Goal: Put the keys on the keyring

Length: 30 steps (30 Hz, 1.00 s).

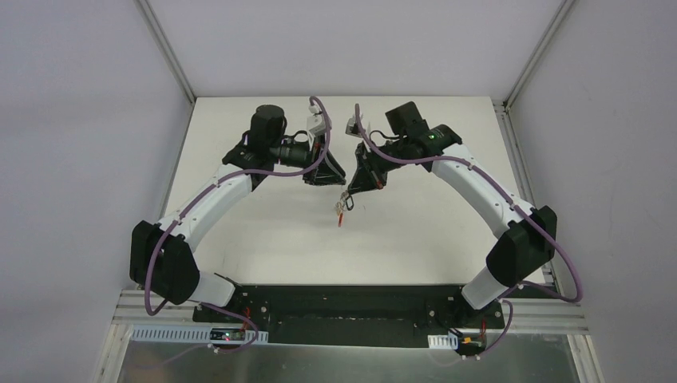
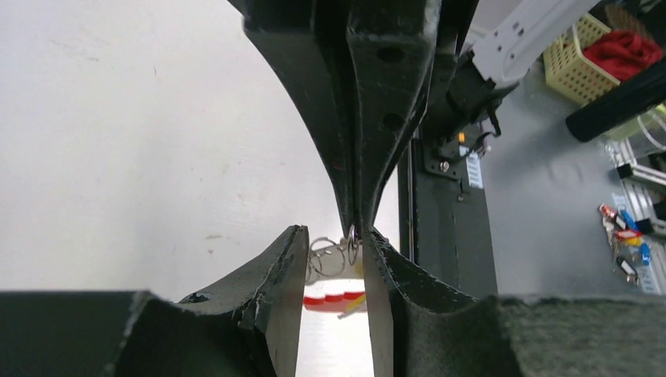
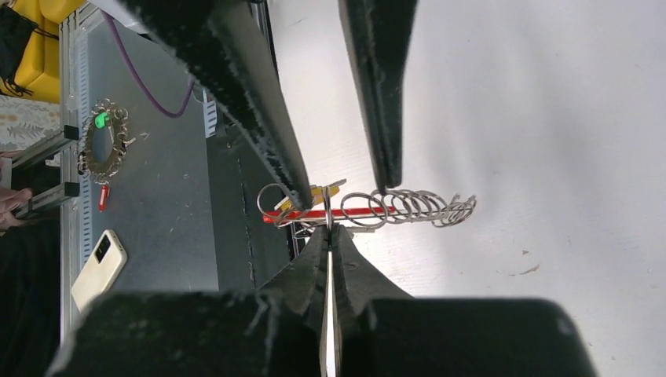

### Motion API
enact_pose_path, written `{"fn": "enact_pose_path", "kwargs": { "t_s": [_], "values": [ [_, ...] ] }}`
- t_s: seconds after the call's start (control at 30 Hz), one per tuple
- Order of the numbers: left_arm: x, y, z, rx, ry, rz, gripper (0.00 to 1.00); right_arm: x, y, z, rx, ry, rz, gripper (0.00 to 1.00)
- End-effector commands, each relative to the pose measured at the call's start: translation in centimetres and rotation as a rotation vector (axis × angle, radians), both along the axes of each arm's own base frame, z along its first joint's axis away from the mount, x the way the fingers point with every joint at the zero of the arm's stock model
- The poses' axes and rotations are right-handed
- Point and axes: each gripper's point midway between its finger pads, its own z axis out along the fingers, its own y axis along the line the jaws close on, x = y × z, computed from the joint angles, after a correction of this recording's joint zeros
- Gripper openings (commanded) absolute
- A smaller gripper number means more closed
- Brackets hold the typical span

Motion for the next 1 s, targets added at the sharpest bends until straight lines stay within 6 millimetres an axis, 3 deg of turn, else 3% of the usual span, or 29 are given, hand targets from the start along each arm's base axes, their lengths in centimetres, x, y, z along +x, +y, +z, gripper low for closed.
{"fn": "enact_pose_path", "kwargs": {
  "t_s": [0.0, 0.43, 0.97],
  "values": [
    [-1.7, 1.0, -1.4, 0.094, -0.060, -0.039, 0.33, -0.1, 0.5, 0.4, 0.004, -0.021, 0.030, 0.00],
    [-2.1, 0.0, -1.5, 0.068, -0.067, -0.059, 0.30, -0.3, 0.9, 0.0, -0.001, -0.004, 0.037, 0.00],
    [-2.1, -0.5, -2.0, 0.071, -0.041, -0.073, 0.12, -0.2, 0.9, -0.1, -0.002, -0.004, 0.036, 0.00]
  ]
}}
